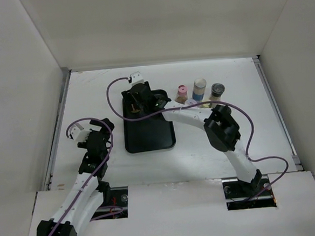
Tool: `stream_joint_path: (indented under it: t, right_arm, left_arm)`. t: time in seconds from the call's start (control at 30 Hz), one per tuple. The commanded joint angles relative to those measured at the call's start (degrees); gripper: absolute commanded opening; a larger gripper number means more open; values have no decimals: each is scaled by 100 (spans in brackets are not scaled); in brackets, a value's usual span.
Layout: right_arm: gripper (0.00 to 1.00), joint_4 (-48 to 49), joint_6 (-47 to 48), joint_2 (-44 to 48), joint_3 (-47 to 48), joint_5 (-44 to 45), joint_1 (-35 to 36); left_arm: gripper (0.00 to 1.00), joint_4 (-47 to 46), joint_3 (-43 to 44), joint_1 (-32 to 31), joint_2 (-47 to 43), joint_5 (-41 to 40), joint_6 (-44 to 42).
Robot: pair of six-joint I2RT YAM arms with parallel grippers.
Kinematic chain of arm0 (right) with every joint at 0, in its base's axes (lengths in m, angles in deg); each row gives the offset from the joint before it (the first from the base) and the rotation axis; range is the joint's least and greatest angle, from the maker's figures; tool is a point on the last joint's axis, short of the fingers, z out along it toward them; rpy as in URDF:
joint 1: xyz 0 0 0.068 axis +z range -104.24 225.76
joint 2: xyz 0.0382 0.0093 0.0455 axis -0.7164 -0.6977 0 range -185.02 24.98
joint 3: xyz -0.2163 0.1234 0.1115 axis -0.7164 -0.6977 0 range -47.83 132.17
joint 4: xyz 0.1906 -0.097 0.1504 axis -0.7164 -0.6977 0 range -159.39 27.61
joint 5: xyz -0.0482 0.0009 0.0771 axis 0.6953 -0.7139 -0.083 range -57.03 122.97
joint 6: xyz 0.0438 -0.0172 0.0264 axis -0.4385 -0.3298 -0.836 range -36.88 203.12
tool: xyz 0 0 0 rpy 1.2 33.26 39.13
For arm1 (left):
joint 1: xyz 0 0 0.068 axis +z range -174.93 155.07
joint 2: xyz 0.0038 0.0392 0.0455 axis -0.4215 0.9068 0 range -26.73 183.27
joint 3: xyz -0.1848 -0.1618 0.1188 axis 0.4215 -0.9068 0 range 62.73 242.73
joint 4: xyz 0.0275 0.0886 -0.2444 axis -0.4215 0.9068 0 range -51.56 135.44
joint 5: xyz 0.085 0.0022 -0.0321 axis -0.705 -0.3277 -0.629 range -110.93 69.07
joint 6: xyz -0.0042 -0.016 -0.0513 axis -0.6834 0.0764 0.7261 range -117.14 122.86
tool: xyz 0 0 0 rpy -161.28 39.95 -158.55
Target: Organize the condiment bottles
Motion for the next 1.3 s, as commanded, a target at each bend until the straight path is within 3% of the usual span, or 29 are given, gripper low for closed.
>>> stream_joint_path:
  t: [0.0,0.1,0.2,0.27,0.3,0.37,0.5,0.63,0.83,1.03,1.27]
  right_arm:
    - [84,786,-198,1477,-763,36,40]
    - [75,1147,-190,2813,-2142,193,-66]
    - [48,1174,-303,4201,-3654,658,-303]
    - [34,1008,-435,5010,-4507,1044,-443]
    - [33,807,-549,5484,-4946,1290,-531]
    - [35,306,-830,6346,-5677,1747,-707]
    - [68,-775,-1419,7728,-6619,2259,-1181]
    - [83,-1436,-1666,7986,-6928,2076,-1726]
    - [89,-1156,-1728,7213,-6946,1635,-2131]
    - [89,-391,-1570,6633,-6867,1047,-2781]
    - [88,22,-1526,5973,-6788,659,-2958]
  left_arm:
    - [100,-301,-96,74,-33,105,32]
    - [100,-310,-87,30,-33,149,15]
    - [100,-310,-78,3,-77,210,-38]
    - [100,-362,-78,-23,-77,219,-56]
    - [100,-388,-78,-40,-68,228,-73]
    - [100,-406,-69,-76,-60,254,-100]
    - [100,-432,-61,-102,-60,254,-117]
    - [100,-477,-43,-111,-33,254,-188]
    - [100,-468,-43,-111,-77,254,-196]
    - [100,-477,-69,-120,-86,254,-214]
    - [100,-503,-69,-120,-60,246,-223]
